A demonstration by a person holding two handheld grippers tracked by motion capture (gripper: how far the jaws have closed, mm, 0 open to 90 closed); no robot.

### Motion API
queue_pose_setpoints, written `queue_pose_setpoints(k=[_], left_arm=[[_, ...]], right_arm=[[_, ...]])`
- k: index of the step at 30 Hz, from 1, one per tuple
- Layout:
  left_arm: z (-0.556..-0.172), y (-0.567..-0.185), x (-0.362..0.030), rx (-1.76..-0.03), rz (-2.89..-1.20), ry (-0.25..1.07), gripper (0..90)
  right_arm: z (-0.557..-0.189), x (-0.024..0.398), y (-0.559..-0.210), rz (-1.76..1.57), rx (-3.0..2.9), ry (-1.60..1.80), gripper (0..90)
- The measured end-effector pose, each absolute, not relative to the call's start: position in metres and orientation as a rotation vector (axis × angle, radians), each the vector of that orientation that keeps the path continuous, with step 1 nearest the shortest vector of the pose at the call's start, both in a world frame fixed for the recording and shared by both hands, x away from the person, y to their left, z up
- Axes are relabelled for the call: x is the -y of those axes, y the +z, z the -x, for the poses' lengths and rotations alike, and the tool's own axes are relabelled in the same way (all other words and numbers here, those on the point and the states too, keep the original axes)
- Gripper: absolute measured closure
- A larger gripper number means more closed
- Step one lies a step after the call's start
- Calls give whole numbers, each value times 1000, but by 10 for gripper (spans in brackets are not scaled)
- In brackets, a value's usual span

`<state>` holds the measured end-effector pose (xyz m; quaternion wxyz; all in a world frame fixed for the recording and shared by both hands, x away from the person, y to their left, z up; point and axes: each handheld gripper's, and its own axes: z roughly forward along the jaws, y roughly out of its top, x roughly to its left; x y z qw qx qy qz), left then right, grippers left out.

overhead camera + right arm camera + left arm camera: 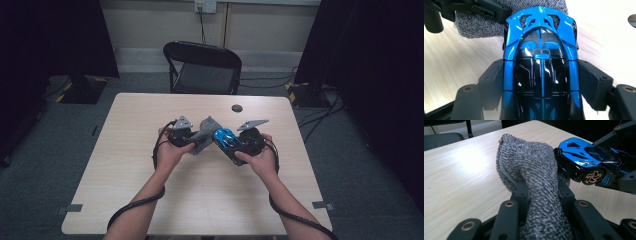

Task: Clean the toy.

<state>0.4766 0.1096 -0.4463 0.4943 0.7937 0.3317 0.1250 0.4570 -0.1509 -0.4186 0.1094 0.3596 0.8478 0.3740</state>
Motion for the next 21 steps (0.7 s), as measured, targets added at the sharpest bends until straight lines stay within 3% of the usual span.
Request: queue_pose_setpoints(k=[21], left_arm=[[-476, -450, -98, -792, -1954, 260, 692]], right_arm=[[-460, 151, -418, -1067, -2474, 1097, 283]])
